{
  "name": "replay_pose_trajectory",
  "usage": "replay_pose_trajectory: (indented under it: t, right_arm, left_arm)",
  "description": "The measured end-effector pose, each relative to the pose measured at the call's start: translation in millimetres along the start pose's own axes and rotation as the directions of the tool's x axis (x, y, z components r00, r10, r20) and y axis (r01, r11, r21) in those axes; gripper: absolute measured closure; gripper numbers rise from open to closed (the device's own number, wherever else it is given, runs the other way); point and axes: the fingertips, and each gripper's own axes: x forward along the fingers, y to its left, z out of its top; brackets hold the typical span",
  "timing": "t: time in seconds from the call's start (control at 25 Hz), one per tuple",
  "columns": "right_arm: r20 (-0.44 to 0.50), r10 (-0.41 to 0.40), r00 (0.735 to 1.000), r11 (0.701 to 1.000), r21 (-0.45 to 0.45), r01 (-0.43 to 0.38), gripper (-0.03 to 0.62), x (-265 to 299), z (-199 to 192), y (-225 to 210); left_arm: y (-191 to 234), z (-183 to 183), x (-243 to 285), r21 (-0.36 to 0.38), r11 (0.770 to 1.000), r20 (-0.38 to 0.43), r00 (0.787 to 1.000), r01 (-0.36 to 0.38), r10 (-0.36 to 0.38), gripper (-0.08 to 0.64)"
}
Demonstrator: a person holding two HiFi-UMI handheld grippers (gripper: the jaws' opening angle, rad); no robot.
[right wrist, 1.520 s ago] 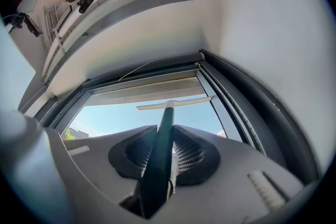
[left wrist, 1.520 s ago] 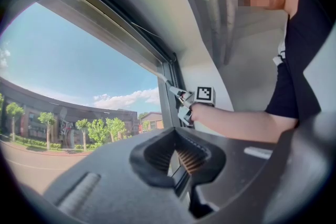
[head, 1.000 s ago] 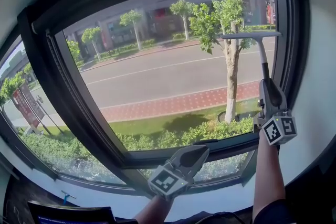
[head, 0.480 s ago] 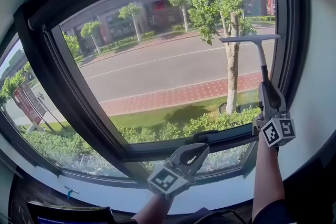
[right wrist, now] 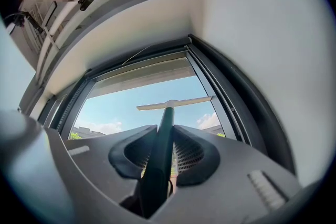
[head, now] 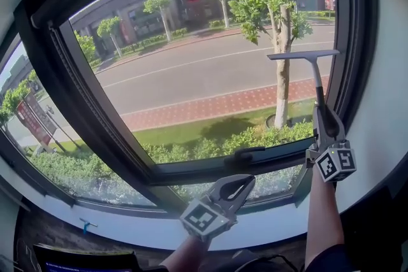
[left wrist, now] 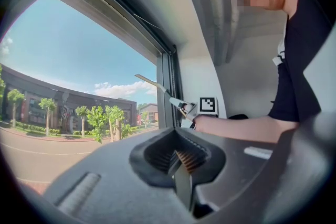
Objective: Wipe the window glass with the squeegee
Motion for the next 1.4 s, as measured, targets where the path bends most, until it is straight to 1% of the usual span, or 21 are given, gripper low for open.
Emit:
replay_pose_trajectory:
  t: [0.2,0.36,0.8,1.16,1.4]
  right_arm:
    - [-0.024,-0.011,1.0,1.0,0.019,0.011,0.494,-10,-17,2]
    - [-0.045,-0.015,0.999,0.999,0.034,0.016,0.494,-18,-28,2]
    - [-0.122,-0.017,0.992,0.999,0.041,0.022,0.494,-42,-56,-3]
    - [-0.174,-0.021,0.985,0.998,0.051,0.031,0.494,-68,-88,-7]
    - [-0.202,-0.024,0.979,0.997,0.065,0.038,0.494,-77,-98,-9]
  left_arm:
    - [0,-5,-9,-0.02,1.0,-0.014,1.0,-0.013,0.013,0.557]
    - [-1,-8,-12,-0.021,1.0,-0.023,1.0,-0.021,0.021,0.557]
    - [-13,-18,-11,-0.041,0.999,-0.059,0.998,-0.012,0.009,0.557]
    - [-23,-34,-12,-0.06,0.998,-0.088,0.996,-0.009,0.004,0.557]
    - [-23,-38,-12,-0.081,0.997,-0.118,0.993,-0.014,0.004,0.557]
